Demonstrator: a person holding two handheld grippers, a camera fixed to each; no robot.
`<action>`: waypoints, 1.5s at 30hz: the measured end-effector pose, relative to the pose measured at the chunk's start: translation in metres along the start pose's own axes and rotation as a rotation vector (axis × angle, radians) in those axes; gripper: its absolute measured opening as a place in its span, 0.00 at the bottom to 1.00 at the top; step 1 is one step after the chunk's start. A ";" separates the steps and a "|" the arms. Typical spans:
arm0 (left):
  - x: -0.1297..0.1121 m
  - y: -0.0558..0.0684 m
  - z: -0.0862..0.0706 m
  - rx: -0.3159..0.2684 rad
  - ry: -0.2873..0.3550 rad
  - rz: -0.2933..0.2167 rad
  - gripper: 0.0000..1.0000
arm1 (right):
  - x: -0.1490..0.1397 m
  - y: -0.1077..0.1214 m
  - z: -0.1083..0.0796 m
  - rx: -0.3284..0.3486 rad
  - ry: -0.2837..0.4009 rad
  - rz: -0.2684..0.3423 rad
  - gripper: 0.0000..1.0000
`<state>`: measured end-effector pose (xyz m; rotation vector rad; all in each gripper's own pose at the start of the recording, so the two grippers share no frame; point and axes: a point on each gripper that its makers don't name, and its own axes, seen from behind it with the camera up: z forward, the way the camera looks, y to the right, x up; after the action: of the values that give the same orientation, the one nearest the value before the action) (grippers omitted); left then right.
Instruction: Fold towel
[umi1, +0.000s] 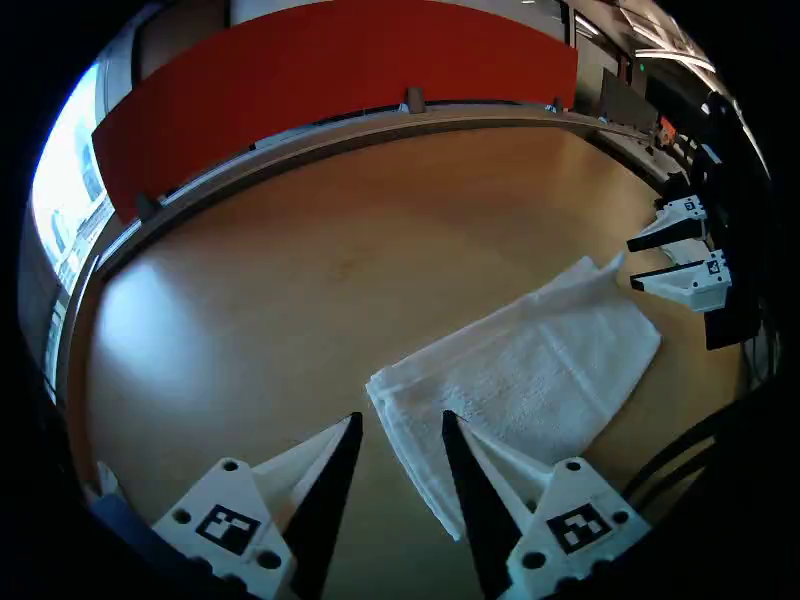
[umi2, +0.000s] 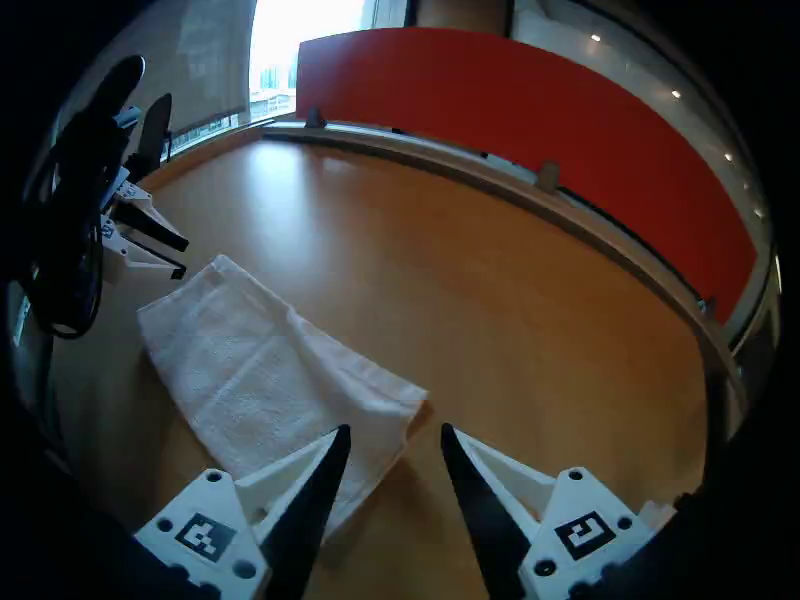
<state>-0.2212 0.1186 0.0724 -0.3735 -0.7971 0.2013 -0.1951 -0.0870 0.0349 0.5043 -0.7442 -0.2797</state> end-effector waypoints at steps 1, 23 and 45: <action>-0.001 0.000 -0.001 -0.001 -0.001 -0.003 0.70 | 0.000 0.000 -0.001 0.001 0.000 0.002 0.81; -0.032 0.003 -0.027 0.008 -0.010 -0.050 0.93 | -0.020 -0.021 -0.025 0.009 -0.002 0.017 1.00; -0.072 0.016 -0.051 0.014 -0.026 -0.105 0.93 | -0.046 -0.037 -0.050 0.014 -0.008 0.033 1.00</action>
<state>-0.2341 0.0976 -0.0138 -0.3159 -0.8387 0.1139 -0.1952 -0.0826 -0.0422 0.5036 -0.7623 -0.2464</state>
